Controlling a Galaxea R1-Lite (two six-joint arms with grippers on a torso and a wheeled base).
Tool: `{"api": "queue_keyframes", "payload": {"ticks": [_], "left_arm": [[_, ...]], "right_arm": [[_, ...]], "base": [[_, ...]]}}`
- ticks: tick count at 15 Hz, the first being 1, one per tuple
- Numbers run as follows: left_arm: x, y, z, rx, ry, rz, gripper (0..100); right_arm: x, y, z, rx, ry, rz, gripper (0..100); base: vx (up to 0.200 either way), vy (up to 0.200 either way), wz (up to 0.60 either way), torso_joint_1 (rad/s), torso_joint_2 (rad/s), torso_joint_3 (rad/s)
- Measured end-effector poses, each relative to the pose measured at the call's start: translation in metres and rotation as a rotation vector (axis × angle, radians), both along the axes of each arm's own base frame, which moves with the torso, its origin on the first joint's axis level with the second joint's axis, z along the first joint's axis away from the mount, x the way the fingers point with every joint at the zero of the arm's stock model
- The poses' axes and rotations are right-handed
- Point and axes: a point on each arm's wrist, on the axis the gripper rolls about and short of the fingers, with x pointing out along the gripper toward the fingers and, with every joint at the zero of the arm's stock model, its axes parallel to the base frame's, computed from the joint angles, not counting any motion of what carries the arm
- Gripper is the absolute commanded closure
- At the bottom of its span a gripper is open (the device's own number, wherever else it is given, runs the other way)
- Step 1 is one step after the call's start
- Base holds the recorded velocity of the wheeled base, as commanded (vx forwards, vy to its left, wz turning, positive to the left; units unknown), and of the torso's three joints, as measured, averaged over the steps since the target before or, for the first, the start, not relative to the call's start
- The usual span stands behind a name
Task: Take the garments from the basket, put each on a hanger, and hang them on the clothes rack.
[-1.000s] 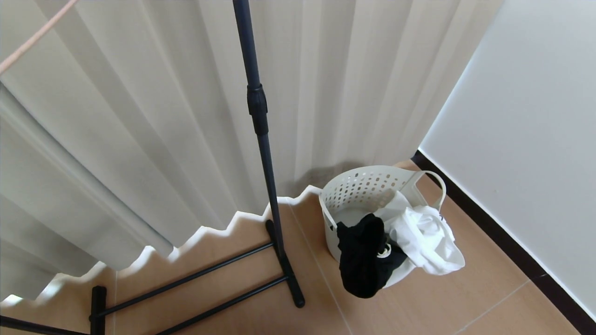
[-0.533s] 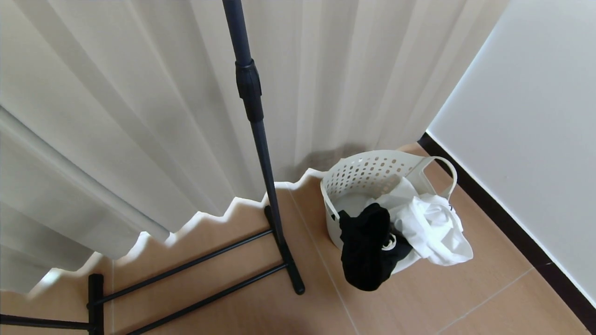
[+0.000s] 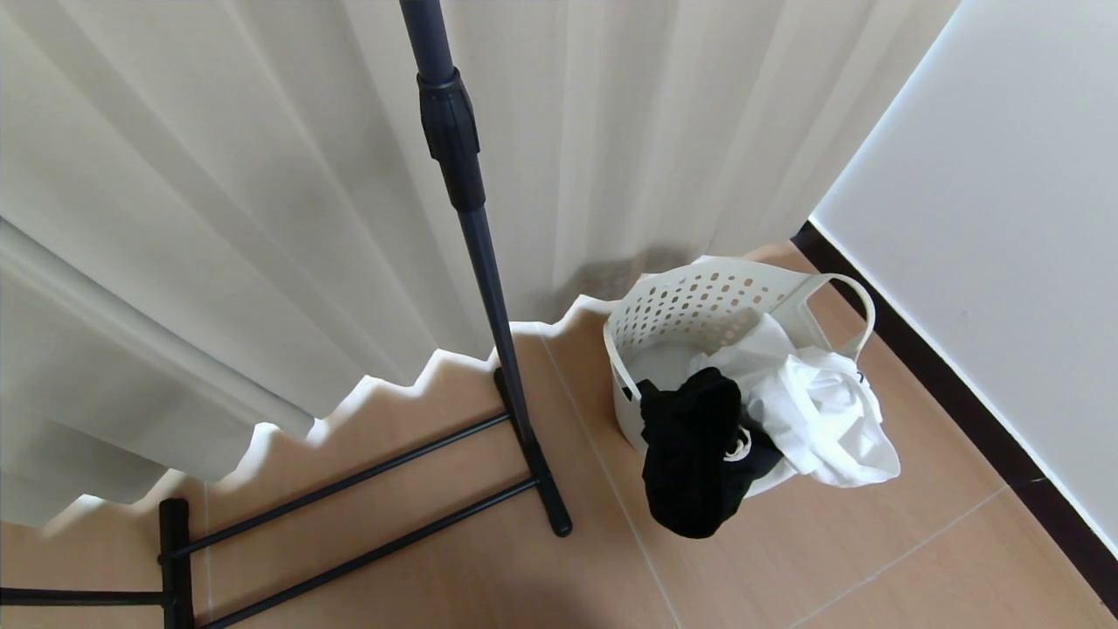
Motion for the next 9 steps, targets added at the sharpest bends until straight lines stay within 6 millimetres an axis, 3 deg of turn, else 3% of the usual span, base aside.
{"api": "queue_keyframes", "payload": {"ticks": [5, 9], "left_arm": [[0.0, 0.0, 0.0, 0.0, 0.001, 0.0, 0], [0.0, 0.0, 0.0, 0.0, 0.0, 0.0, 0]], "right_arm": [[0.046, 0.007, 0.036, -0.124, 0.244, 0.242, 0], [0.117, 0.028, 0.066, -0.406, 0.403, 0.39, 0]], "base": [[0.0, 0.0, 0.0, 0.0, 0.0, 0.0], [0.0, 0.0, 0.0, 0.0, 0.0, 0.0]]}}
